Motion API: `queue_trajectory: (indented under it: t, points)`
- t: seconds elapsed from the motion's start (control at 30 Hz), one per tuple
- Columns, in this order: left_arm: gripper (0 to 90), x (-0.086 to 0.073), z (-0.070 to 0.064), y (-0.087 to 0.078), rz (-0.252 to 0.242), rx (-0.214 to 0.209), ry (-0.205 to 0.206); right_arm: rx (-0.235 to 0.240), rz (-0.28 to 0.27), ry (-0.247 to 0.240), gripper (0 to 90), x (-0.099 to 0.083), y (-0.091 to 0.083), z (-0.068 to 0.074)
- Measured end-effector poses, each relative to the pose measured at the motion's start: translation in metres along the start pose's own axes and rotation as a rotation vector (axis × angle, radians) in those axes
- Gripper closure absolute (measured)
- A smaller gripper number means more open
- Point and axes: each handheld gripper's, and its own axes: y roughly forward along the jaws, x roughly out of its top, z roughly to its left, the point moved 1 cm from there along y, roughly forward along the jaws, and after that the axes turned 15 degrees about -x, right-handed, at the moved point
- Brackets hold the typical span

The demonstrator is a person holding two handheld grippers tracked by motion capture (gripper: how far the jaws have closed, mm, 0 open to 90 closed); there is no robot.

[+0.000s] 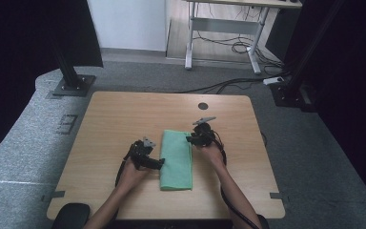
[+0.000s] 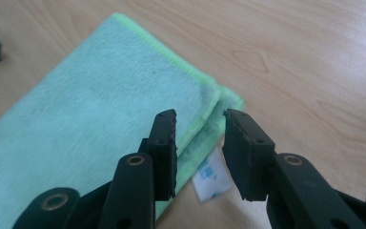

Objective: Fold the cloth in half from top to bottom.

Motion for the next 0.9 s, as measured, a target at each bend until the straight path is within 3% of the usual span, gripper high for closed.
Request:
queue_trajectory:
  t: [0.33, 0.47, 0.57, 0.73, 0.83, 0.9]
  points:
    - [0.0, 0.000, 0.000, 0.000, 0.002, 0.000, 0.001, -0.063, 0.010, -0.001, 48.7, 0.011, 0.018, -0.002]
    - [0.0, 0.000, 0.000, 0.000, 0.001, 0.000, 0.001, -0.072, 0.022, -0.008, 47.7, 0.011, 0.024, -0.005]
    - [0.0, 0.000, 0.000, 0.000, -0.002, 0.000, -0.001, -0.056, 0.038, -0.025, 55.9, 0.008, 0.028, -0.003]
    - [0.0, 0.000, 0.000, 0.000, -0.002, 0.001, -0.002, 0.014, 0.051, -0.012, 81.8, 0.009, 0.027, 0.000]
    - [0.0, 0.000, 0.000, 0.000, 0.001, 0.002, 0.000, -0.012, 0.050, -0.075, 84.2, 0.011, 0.025, 0.006]
    - [0.0, 0.000, 0.000, 0.000, 0.001, 0.002, 0.000, -0.015, 0.047, -0.087, 84.4, 0.012, 0.022, 0.007]
